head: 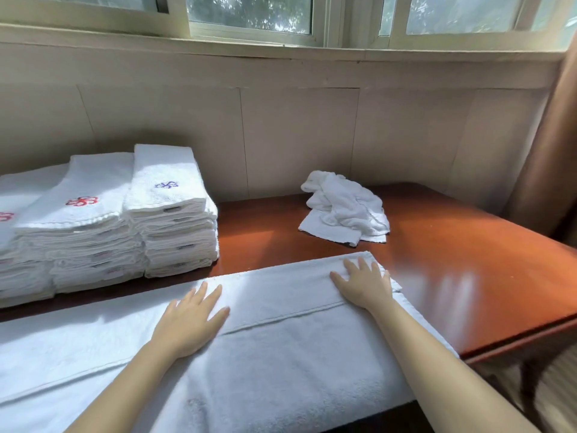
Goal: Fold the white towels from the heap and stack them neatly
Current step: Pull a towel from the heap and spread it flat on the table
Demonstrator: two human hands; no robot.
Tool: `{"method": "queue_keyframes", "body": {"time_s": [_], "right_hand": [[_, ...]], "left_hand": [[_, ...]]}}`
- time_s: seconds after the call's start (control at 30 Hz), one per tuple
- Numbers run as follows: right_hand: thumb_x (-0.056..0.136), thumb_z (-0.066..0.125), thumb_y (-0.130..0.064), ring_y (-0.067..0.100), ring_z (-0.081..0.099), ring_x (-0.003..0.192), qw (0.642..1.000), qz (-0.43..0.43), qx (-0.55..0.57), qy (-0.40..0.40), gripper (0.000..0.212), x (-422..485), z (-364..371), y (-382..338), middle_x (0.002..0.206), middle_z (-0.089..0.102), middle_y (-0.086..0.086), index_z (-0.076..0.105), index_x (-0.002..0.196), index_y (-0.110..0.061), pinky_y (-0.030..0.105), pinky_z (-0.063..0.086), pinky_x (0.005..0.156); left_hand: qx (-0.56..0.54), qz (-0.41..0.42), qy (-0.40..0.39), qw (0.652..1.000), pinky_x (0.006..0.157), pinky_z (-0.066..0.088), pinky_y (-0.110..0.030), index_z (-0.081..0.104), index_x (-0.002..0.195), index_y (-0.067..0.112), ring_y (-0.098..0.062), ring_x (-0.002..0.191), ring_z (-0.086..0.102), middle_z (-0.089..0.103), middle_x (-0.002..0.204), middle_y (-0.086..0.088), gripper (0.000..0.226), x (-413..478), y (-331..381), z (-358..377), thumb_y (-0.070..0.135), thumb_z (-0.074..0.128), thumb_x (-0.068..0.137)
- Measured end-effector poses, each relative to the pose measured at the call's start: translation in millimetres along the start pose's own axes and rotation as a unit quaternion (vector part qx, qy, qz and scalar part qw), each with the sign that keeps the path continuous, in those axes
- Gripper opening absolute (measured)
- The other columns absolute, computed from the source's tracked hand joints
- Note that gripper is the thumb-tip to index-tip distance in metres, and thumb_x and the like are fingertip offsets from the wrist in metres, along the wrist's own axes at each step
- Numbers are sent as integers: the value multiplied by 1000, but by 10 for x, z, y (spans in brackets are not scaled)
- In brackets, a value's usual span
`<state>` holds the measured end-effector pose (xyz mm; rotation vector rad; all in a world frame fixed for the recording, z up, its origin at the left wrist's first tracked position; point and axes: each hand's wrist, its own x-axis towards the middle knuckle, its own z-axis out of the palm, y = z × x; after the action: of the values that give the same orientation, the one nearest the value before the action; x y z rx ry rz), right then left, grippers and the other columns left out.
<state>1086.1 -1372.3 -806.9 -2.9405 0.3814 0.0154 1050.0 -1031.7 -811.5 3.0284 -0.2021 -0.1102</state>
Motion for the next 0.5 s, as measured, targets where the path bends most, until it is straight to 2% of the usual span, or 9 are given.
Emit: {"method": "queue_keyframes", "body": {"time_s": [0.07,0.17,0.27,0.37,0.5], "right_hand": [[92,20,-64,30,16,143,999,39,-9,0,67,7,-16,68,158,16,6,23,150,-30,47,13,114],[98,19,-49,27,25,138,994,110,-8,1,60,-23,-49,125,150,28,13,22,150,-20,45,15,113],[101,21,-29,28,23,139,987,143,-74,15,50,-147,-99,66,150,27,12,24,148,-13,44,13,116],[98,26,-18,33,11,145,986,44,-159,25,51,-353,-116,-229,156,16,15,21,149,-15,48,7,117],[95,30,-14,31,28,135,987,-145,-58,-26,40,-708,55,-986,143,36,12,40,134,-14,48,19,114]], "left_hand": [[3,-34,0,999,117,9,-41,5,152,38,-17,148,5,3,162,3,60,-161,-256,-11,59,19,98],[5,-89,13,996,118,9,-40,4,152,39,-18,148,6,6,161,3,60,-419,-638,-26,59,19,97],[8,-117,28,993,118,10,-41,4,152,39,-17,148,6,7,161,3,59,-604,-816,-24,58,19,98],[-8,-122,46,991,118,9,-42,8,152,37,-16,148,5,7,161,2,57,-664,-777,-32,54,20,99],[-17,-127,59,990,118,11,-43,14,152,34,-15,148,6,8,161,2,54,-732,-771,-64,49,21,101]]}}
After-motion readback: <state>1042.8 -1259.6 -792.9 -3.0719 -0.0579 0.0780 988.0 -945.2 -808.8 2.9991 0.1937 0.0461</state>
